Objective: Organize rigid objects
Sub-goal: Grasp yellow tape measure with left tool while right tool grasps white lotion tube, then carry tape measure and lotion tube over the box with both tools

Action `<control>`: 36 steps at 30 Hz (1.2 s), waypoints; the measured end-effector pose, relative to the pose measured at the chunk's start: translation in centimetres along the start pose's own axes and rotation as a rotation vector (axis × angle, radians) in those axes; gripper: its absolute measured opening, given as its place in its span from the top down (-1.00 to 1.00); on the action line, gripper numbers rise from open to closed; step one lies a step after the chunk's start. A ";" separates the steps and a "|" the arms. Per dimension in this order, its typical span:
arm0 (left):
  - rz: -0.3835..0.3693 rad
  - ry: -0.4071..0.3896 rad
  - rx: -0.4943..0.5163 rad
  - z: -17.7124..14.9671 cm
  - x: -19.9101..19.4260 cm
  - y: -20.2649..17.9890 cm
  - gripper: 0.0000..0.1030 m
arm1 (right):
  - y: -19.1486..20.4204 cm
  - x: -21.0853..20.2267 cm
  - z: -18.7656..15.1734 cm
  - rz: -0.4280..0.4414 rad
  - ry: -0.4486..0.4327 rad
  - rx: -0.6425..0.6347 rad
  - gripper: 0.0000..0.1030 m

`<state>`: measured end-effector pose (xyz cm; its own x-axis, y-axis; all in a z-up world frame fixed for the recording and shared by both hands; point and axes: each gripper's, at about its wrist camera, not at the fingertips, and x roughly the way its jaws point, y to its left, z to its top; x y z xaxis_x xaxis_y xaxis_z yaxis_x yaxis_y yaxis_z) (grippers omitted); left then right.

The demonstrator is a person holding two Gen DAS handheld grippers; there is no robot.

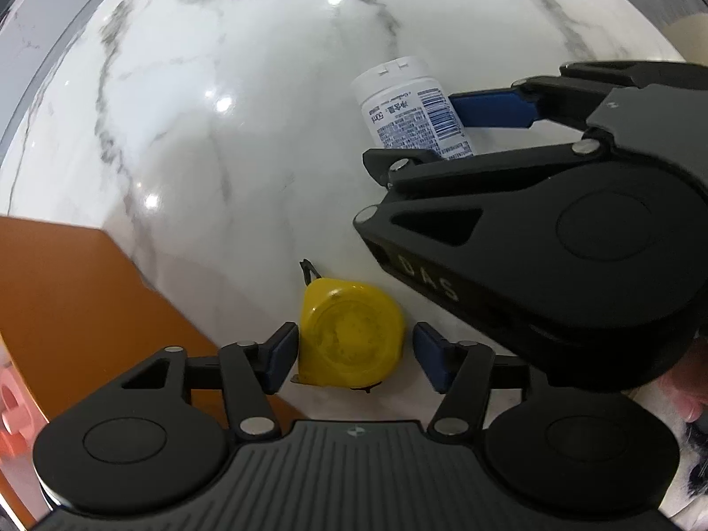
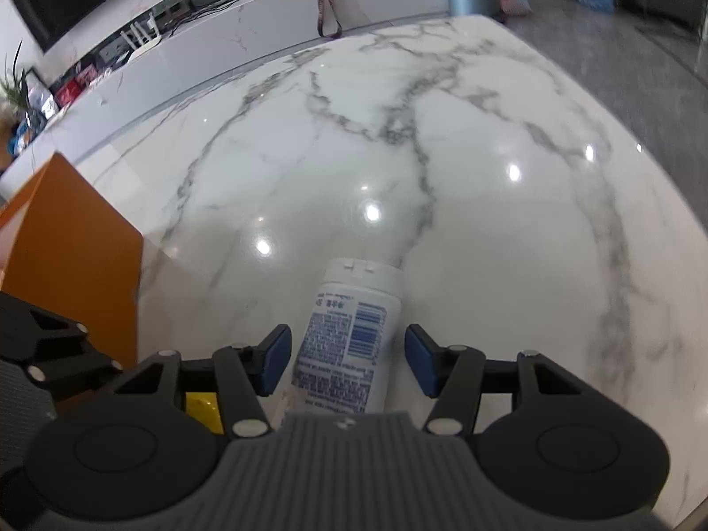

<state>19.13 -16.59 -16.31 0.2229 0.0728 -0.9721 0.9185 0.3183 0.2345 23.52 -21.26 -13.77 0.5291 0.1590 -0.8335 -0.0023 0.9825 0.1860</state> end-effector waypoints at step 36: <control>0.038 -0.354 -0.309 -15.2 -14.9 3.3 -0.12 | -3.2 -9.9 -1.3 0.487 -0.193 0.150 0.62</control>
<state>13.91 -2.22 -1.14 0.4014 -0.2200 -0.8891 0.7795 0.5917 0.2055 17.25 -25.89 -6.81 0.6435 0.5579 -0.5241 -0.1722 0.7726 0.6110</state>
